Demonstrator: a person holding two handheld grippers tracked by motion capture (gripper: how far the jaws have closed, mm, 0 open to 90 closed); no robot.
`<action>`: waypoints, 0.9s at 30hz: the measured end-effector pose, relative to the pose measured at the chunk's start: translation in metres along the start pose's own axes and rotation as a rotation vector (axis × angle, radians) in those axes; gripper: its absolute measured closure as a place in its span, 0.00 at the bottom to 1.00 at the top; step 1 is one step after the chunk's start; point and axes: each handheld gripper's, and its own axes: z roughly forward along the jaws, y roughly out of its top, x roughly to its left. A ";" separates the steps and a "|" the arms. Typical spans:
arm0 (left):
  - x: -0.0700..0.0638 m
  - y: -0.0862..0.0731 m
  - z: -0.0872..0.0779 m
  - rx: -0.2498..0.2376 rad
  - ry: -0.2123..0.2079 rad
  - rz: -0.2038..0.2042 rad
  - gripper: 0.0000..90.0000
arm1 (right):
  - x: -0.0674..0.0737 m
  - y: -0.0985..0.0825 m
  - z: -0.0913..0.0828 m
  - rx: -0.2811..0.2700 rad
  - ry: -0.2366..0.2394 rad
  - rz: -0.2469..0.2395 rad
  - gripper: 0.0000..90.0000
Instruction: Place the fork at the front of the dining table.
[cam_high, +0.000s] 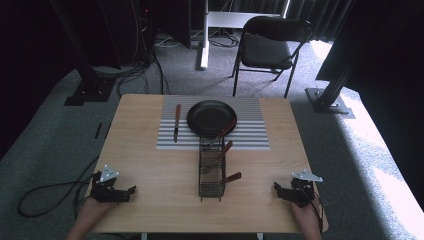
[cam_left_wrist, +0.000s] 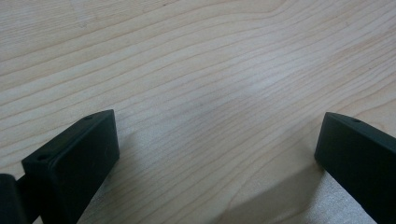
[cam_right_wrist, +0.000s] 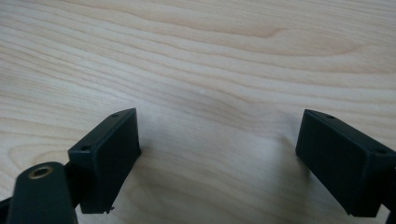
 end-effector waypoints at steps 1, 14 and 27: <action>0.000 0.000 0.000 0.000 0.000 0.000 0.00 | 0.000 -0.001 -0.001 0.000 -0.006 0.005 0.14; 0.001 0.000 0.000 -0.001 -0.005 0.005 0.00 | -0.002 -0.007 -0.009 0.010 0.004 -0.007 0.13; 0.000 0.000 0.000 -0.001 -0.004 0.005 0.00 | 0.007 -0.005 -0.012 0.053 0.020 -0.029 0.15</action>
